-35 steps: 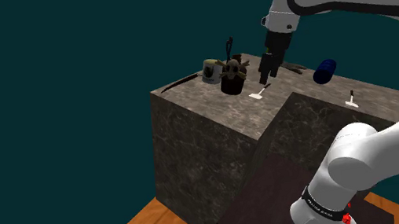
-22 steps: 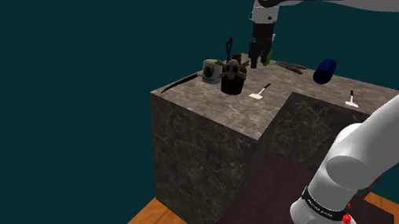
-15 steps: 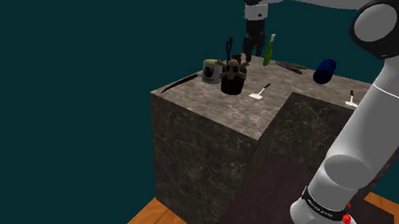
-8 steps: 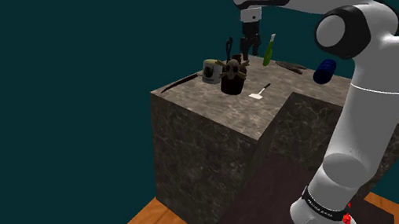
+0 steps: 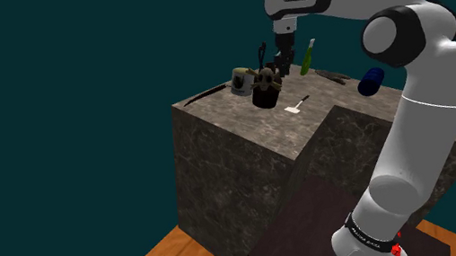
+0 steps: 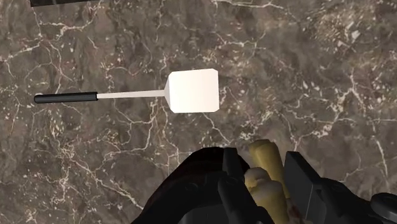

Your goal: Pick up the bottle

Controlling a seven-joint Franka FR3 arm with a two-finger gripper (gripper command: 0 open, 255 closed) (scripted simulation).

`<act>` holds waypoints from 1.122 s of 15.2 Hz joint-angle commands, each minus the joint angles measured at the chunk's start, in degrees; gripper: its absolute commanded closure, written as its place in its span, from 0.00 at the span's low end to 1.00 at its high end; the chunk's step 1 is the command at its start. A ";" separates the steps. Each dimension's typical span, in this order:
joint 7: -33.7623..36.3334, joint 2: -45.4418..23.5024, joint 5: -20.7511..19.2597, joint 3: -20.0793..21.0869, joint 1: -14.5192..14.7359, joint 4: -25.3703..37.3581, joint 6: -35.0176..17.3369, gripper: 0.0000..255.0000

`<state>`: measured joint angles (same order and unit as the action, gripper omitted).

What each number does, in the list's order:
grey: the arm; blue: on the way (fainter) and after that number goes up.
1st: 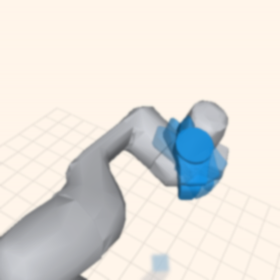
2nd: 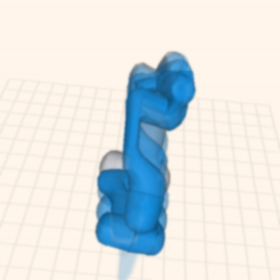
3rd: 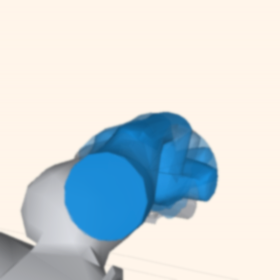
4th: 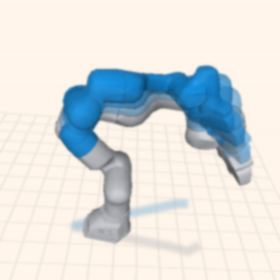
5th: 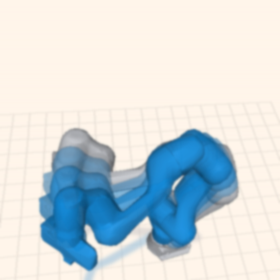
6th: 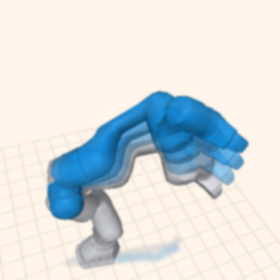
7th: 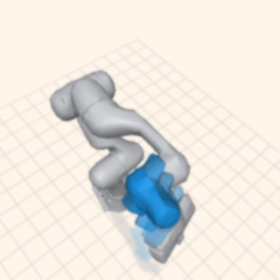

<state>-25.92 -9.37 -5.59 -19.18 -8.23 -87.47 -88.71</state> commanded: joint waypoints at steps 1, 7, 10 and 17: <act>0.06 0.06 -0.02 0.01 0.03 -0.20 -0.15 1.00; 0.07 0.10 -0.03 0.02 0.04 -0.25 -0.15 1.00; -0.34 -0.26 0.06 -0.07 -0.11 1.97 1.69 1.00; -1.34 -1.75 0.46 -0.22 -0.48 9.36 7.58 1.00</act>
<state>-27.07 -10.87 -5.18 -19.33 -8.60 -79.47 -82.06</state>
